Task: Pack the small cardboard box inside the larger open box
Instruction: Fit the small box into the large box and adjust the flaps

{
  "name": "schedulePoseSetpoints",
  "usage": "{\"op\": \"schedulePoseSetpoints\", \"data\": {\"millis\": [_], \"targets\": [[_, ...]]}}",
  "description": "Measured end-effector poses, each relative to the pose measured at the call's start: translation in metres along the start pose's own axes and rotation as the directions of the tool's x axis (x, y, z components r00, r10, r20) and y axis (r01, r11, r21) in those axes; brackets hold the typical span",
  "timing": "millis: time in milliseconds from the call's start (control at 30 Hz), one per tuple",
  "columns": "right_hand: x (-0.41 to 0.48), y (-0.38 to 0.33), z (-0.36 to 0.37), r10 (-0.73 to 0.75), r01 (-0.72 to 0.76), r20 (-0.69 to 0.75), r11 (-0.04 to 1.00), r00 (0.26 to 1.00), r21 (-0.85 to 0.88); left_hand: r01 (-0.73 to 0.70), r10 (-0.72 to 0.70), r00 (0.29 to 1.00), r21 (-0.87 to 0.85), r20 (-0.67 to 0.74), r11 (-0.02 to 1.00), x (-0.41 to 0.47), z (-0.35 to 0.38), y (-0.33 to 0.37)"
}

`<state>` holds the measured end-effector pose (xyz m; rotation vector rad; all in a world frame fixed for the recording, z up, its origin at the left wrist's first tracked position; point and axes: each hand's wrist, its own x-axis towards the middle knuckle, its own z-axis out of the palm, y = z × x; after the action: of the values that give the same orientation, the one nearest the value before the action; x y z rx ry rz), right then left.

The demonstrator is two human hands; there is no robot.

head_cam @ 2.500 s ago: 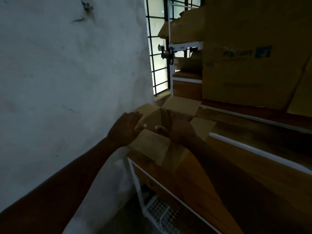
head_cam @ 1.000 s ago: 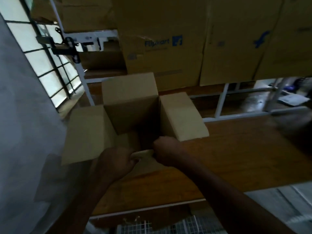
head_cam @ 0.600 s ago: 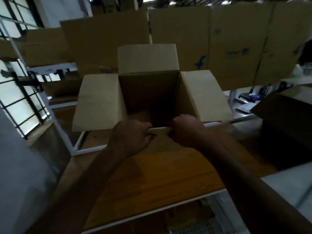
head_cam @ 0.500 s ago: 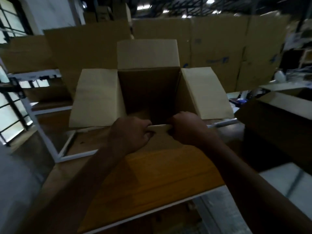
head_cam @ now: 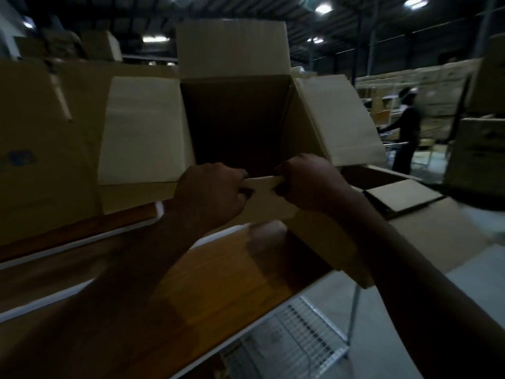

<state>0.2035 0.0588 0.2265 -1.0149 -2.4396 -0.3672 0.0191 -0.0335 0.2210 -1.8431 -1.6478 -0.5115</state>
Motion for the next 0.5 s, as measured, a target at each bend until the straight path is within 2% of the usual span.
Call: {"op": "schedulePoseSetpoints", "data": {"millis": [333,500], "targets": [[0.021,0.184,-0.027,0.182,-0.194,-0.074,0.959,0.98,-0.205,-0.101,0.078,0.978,-0.116,-0.193,0.988,0.16,0.078,0.102],[0.036,0.263,-0.037,0.197,-0.216,-0.093,0.934,0.976,-0.286,-0.135,0.093,0.962,-0.15,-0.258,0.979,0.235,0.119,0.14]]}}
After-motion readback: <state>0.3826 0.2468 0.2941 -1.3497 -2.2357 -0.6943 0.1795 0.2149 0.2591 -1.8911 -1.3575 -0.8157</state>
